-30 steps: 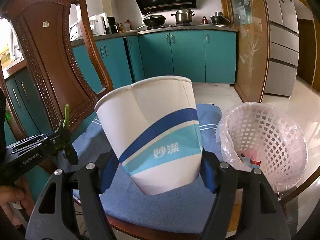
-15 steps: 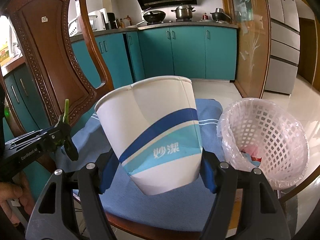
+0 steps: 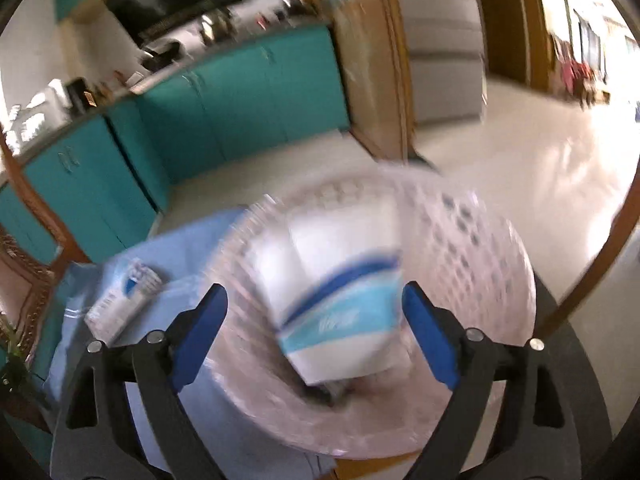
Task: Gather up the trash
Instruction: 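Carry the cup into the white basket with the right tool while the left tool carries the stalk there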
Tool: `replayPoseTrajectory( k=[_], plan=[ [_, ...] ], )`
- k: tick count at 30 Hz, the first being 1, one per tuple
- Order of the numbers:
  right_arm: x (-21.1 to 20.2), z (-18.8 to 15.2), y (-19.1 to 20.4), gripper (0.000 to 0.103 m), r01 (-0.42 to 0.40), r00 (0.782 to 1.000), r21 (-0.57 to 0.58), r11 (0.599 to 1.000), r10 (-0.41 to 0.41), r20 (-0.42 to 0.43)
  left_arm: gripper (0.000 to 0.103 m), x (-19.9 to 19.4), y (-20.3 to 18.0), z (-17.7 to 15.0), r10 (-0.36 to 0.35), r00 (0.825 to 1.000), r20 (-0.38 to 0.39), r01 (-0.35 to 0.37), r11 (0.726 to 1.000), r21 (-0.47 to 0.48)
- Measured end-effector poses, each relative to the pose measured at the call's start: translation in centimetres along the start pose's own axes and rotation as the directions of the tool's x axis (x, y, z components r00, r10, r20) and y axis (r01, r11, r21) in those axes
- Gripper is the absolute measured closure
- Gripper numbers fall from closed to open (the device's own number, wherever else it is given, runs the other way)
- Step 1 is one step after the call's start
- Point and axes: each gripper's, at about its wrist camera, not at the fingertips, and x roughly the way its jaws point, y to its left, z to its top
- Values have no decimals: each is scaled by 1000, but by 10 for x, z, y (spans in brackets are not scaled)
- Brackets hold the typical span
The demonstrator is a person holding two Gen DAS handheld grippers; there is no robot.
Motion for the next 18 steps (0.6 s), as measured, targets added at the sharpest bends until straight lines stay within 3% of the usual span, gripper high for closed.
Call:
replayPoseTrajectory(
  k=[3, 7, 11, 13, 14, 16, 18],
  plan=[
    [-30, 7, -19, 15, -38, 996, 120, 992, 27, 88, 91, 16, -40, 12, -76, 997, -17, 77, 996, 53],
    [-87, 1, -45, 6, -85, 956, 249, 965, 8, 293, 91, 49, -97, 35, -183, 982, -48, 187, 979, 85],
    [-105, -5, -66, 6, -109, 933, 342, 933, -23, 360, 86, 89, -163, 59, -263, 961, -87, 273, 952, 136],
    [-108, -5, -73, 6, -120, 930, 362, 925, -23, 367, 51, 105, -184, 63, -270, 958, -96, 283, 944, 168],
    [-110, -8, -74, 6, -123, 929, 369, 921, -24, 370, 26, 112, -189, 64, -256, 962, -97, 270, 947, 176],
    [-109, -6, -78, 6, -129, 928, 377, 917, -22, 371, 21, 121, -187, 60, -204, 975, -87, 216, 962, 166],
    [-109, -6, -77, 6, -136, 929, 375, 917, -13, 370, 20, 118, -172, 51, -197, 975, -98, 210, 967, 142]
  ],
)
